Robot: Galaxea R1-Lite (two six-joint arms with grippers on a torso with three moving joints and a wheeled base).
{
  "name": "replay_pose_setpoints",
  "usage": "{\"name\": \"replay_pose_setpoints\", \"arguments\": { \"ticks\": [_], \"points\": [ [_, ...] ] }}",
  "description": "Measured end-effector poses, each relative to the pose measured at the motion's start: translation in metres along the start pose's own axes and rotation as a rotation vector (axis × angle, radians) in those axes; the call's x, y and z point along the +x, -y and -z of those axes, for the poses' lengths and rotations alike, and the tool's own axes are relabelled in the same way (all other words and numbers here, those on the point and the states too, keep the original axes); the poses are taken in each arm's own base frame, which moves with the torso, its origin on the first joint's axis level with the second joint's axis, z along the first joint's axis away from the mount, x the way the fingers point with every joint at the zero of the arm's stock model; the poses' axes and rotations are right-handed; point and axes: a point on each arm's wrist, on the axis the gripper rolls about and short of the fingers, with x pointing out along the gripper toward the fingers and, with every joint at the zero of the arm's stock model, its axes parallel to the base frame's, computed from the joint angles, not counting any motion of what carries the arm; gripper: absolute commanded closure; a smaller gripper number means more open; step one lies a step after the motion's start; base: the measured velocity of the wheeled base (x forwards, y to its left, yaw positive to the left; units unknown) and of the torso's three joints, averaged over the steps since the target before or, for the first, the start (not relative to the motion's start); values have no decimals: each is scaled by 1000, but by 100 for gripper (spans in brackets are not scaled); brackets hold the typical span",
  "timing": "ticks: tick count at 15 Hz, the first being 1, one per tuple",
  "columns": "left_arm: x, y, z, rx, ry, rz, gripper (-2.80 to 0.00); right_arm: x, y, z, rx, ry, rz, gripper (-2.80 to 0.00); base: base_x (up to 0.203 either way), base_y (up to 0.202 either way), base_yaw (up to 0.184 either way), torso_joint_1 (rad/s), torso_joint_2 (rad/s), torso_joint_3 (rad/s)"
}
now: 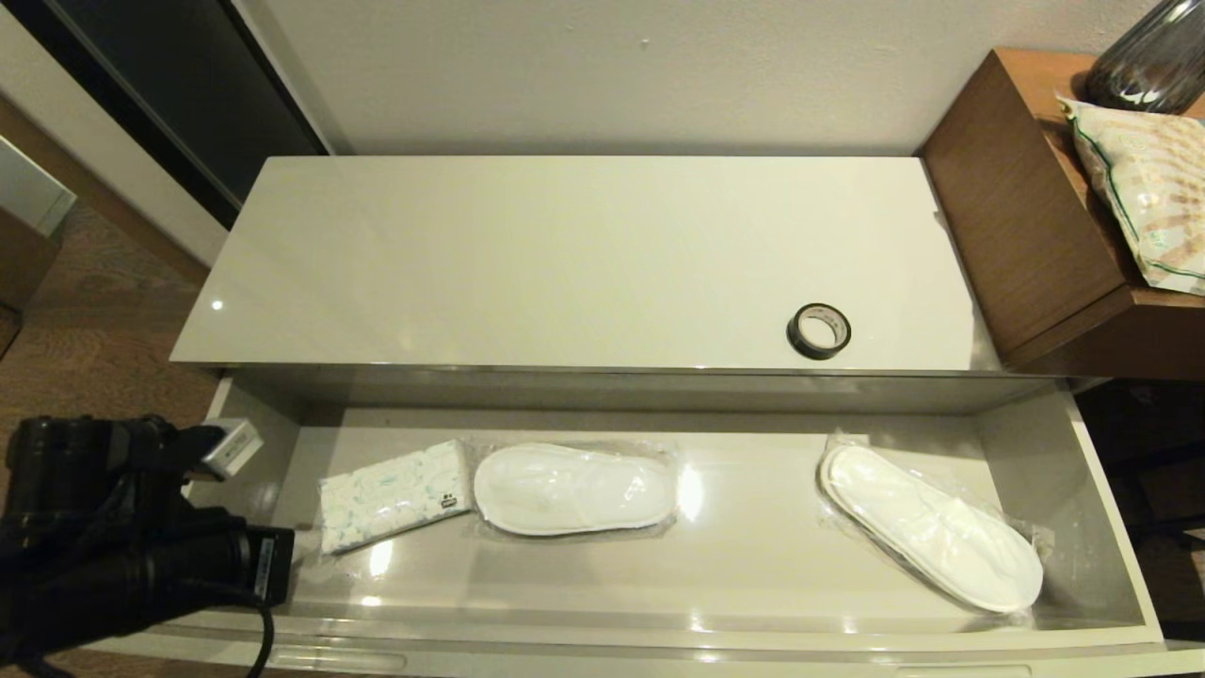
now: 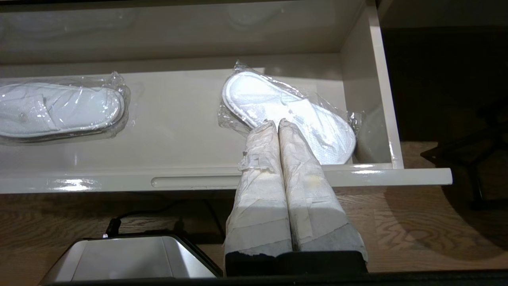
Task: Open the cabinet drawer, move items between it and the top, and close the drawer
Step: Take out the tissue from the drawer
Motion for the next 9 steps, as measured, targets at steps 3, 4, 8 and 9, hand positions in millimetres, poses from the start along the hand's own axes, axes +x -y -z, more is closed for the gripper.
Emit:
{"name": "replay_pose_setpoints", "arguments": {
  "ticks": [3,4,8,9],
  "points": [
    [21,-9,-26,153,49,-61,0,0,0,0,0,0,0,0,0,0,0,0,0,0],
    [27,-11,-32,203,79,-74,0,0,0,0,0,0,0,0,0,0,0,0,0,0],
    [57,-20,-44,350,43,-129,0,0,0,0,0,0,0,0,0,0,0,0,0,0],
    [61,-22,-48,401,33,-143,0,0,0,0,0,0,0,0,0,0,0,0,0,0]
  ]
}}
